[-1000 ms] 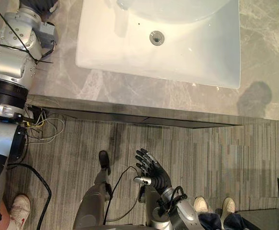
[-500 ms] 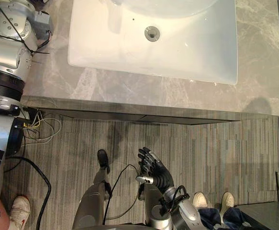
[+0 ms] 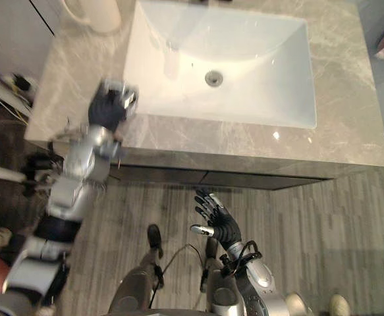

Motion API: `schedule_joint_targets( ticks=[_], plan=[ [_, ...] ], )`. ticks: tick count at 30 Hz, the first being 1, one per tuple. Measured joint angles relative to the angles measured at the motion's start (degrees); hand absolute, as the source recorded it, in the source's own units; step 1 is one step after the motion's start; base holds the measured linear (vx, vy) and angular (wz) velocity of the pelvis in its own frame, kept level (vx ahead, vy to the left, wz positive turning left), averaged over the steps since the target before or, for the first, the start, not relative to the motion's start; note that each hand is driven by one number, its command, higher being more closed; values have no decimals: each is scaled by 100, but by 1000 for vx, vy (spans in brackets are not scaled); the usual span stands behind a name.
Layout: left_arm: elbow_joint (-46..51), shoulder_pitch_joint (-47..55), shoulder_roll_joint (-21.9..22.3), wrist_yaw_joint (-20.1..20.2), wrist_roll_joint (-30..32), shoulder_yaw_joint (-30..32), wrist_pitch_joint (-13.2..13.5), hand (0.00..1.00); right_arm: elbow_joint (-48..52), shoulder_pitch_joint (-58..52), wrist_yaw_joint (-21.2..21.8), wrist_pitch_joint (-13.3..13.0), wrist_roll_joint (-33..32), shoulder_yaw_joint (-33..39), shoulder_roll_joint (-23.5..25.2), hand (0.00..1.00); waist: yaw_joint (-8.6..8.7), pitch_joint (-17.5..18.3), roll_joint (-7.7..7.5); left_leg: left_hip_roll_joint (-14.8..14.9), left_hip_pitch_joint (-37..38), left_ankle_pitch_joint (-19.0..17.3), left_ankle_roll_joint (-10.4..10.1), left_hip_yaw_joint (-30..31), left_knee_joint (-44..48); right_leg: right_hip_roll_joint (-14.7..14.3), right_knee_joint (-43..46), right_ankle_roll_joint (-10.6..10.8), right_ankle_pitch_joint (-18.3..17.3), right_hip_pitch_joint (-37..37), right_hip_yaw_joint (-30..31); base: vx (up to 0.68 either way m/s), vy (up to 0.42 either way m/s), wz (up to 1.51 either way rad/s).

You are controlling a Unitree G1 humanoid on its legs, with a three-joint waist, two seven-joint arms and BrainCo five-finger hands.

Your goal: Organize washtable

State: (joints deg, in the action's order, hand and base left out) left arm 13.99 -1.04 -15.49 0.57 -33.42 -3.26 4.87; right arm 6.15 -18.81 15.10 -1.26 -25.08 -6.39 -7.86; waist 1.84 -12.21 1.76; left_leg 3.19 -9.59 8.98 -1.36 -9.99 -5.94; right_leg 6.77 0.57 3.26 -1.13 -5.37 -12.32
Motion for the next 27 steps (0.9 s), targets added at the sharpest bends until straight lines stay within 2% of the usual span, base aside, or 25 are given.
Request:
schedule_joint_targets(
  ticks=[2, 4, 5, 8, 10, 13, 15, 18, 21, 22, 27],
  plan=[
    [403, 928, 309, 110, -2, 149, 4, 100, -42, -131, -18, -1, 61, 287, 130, 0, -73, 195, 79, 0, 118, -13, -17, 18, 0, 1, -32, 8, -16, 140, -24, 24, 7, 5],
    [491, 1556, 520, 286, -79, 160, 0, 100, -43, -338, -17, 0, 111, 493, 228, 0, -117, 332, 76, -2, 245, -35, -37, 43, 0, 1, -73, 19, -24, 300, -49, 26, 4, 8],
    [490, 2034, 716, 408, -267, 153, -13, 0, -46, -540, -14, 0, 123, 621, 314, 0, -112, 457, 55, -10, 304, -38, -36, 68, 0, 10, -75, 67, -66, 378, -104, 30, 7, 12],
    [466, 2817, 1054, 678, -491, 72, -138, 0, -189, -925, -6, 18, 161, 875, 516, 0, -110, 649, 4, -20, 367, -41, -34, 104, 0, 26, -63, 86, -93, 472, -159, 21, 12, 12],
    [356, 3072, 1096, 755, -534, -57, -196, 0, -318, -1094, 0, 46, 171, 927, 545, 0, -110, 692, -14, -19, 432, -51, -24, 117, -1, 36, -62, 94, -99, 546, -164, 6, 10, 7],
    [-78, 3377, 1115, 1033, -537, -348, -282, 0, -482, -1389, 40, 63, 173, 1050, 616, 0, -102, 800, -24, -18, 532, -95, -27, 108, -2, 54, -47, 107, -107, 621, -149, -7, 9, -4],
    [-723, 3382, 1229, 1150, -527, -563, -338, 0, -717, -1495, 133, 63, 172, 1049, 648, 0, -88, 925, -21, -14, 540, -94, -27, 100, -2, 55, -32, 107, -106, 619, -140, -12, 7, -3],
    [-1361, 3344, 1320, 1187, -459, -763, -362, 0, -1003, -1493, 146, 62, 222, 966, 684, 0, -71, 1004, -31, -5, 577, -107, -8, 70, -1, 50, -16, 108, -106, 631, -92, -9, 11, -5],
    [-2022, 3244, 1321, 1187, -159, -982, -391, 0, -1374, -1457, 139, 53, 323, 812, 681, 0, -46, 1015, -64, -8, 654, -119, 9, 54, -1, 45, -28, 109, -108, 709, 2, -1, 4, -1],
    [-2147, 3219, 1322, 1167, -9, -1012, -403, 0, -1472, -1420, 122, 54, 366, 775, 686, 0, -47, 1033, -30, -7, 655, -120, 9, 37, -1, 44, -28, 109, -108, 699, 40, -3, 19, -13],
    [-2191, 3023, 1289, 1021, 287, -1009, -429, 0, -1551, -1119, -41, 49, 546, 766, 667, 0, -102, 1032, 5, 32, 598, -149, 48, -398, 0, 23, 5, 111, -108, 378, 628, 2, 27, -43]
  ],
)
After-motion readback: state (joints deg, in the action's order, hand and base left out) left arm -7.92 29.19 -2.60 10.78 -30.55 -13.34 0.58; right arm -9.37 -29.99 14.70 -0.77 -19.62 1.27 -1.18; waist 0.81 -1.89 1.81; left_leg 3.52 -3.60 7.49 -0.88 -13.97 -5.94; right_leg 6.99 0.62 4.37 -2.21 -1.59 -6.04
